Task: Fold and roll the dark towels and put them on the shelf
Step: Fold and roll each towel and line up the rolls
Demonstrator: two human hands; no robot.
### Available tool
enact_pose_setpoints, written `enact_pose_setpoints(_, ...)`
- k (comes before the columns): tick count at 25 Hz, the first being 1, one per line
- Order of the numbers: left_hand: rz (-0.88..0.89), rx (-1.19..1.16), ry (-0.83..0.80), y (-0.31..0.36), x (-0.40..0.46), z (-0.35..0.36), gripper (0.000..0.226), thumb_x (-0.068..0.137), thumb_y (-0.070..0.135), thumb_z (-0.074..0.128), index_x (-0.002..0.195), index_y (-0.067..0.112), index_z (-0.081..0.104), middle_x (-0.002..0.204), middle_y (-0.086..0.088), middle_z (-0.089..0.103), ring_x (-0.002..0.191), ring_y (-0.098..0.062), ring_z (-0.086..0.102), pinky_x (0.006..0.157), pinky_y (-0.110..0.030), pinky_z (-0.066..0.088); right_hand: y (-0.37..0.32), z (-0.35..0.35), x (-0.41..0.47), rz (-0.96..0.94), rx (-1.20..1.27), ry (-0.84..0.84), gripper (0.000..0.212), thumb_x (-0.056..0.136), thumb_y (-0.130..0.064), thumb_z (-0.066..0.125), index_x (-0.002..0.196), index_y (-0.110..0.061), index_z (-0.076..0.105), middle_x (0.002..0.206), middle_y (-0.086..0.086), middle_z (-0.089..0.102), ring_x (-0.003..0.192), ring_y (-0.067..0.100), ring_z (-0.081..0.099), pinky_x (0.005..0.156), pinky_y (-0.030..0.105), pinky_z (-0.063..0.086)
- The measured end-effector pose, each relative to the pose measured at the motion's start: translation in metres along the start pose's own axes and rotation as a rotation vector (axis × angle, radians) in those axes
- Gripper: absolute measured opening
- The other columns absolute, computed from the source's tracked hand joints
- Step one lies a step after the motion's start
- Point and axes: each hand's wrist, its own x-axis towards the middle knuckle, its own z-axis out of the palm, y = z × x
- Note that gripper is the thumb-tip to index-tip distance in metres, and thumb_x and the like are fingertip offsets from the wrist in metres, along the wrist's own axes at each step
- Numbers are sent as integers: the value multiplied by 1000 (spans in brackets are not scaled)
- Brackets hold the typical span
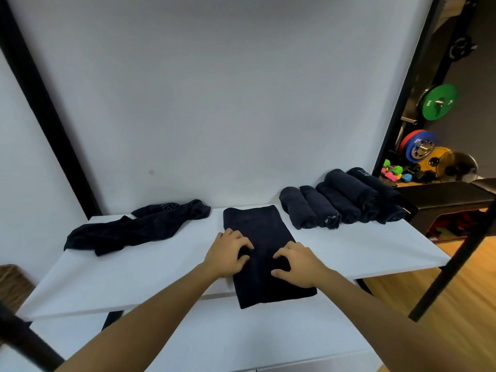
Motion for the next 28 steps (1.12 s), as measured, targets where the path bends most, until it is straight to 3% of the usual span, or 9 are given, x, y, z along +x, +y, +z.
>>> enact_pose_setpoints(5,11,-26,-335,25,-48,8,103,63,75,70,150,38,27,159,5,22,146,-18,16,121,-38,16,6,20,-33,-98,2,11,92,69,-78,60,145,-31,35,139,-8,35,129,16,33,109,33,29)
enact_pose_setpoints(8,27,201,-399,34,-74,19,131,63,58,81,156,33,-8,161,6,-16,148,-16,-14,122,-39,-1,8,31,-50,-139,-181,-27,110,71,-52,77,155,-23,12,159,0,16,145,23,18,119,36,21)
enact_pose_setpoints(11,-46,127,-227,45,-85,25,88,90,19,65,157,31,10,165,1,4,152,-18,-3,122,-34,17,7,46,-62,-145,-244,127,86,88,-3,59,156,-17,8,163,4,12,150,21,11,121,29,15)
enact_pose_setpoints(14,-199,-260,-37,56,-89,18,56,91,0,51,141,25,51,153,1,42,147,-17,28,113,-28,33,8,47,-67,-106,-8,270,56,91,2,49,144,-14,38,148,5,43,136,21,39,109,29,37)
enact_pose_setpoints(16,-300,-396,21,62,-91,6,34,90,1,51,111,22,69,112,-4,70,114,-25,60,87,-20,46,10,38,-70,-44,189,340,35,91,-4,53,123,-18,56,122,1,62,111,20,57,88,28,47)
enact_pose_setpoints(18,-368,-455,44,62,-89,-8,21,94,12,54,76,22,59,69,2,59,70,-23,56,57,-21,37,10,27,-70,40,455,368,22,90,-8,59,108,-20,61,102,-3,68,95,19,63,76,23,47)
enact_pose_setpoints(20,-455,-567,64,56,-84,-18,33,97,25,55,68,14,47,61,3,48,58,-15,45,54,-25,31,12,16,-64,95,650,376,12,91,-17,66,101,-19,61,94,-4,67,88,18,63,72,25,48)
enact_pose_setpoints(24,-618,-687,95,43,-66,-18,39,98,36,54,71,9,46,66,-1,50,64,-18,48,59,-29,35,12,3,-41,188,777,348,29,88,-30,71,108,-15,57,98,1,66,86,21,63,74,37,53)
enact_pose_setpoints(28,-722,-545,117,35,-53,-4,25,90,35,66,89,13,55,81,1,59,80,-19,58,66,-27,41,0,13,-32,229,433,468,55,86,-27,71,132,-13,44,116,3,55,105,21,53,87,32,45)
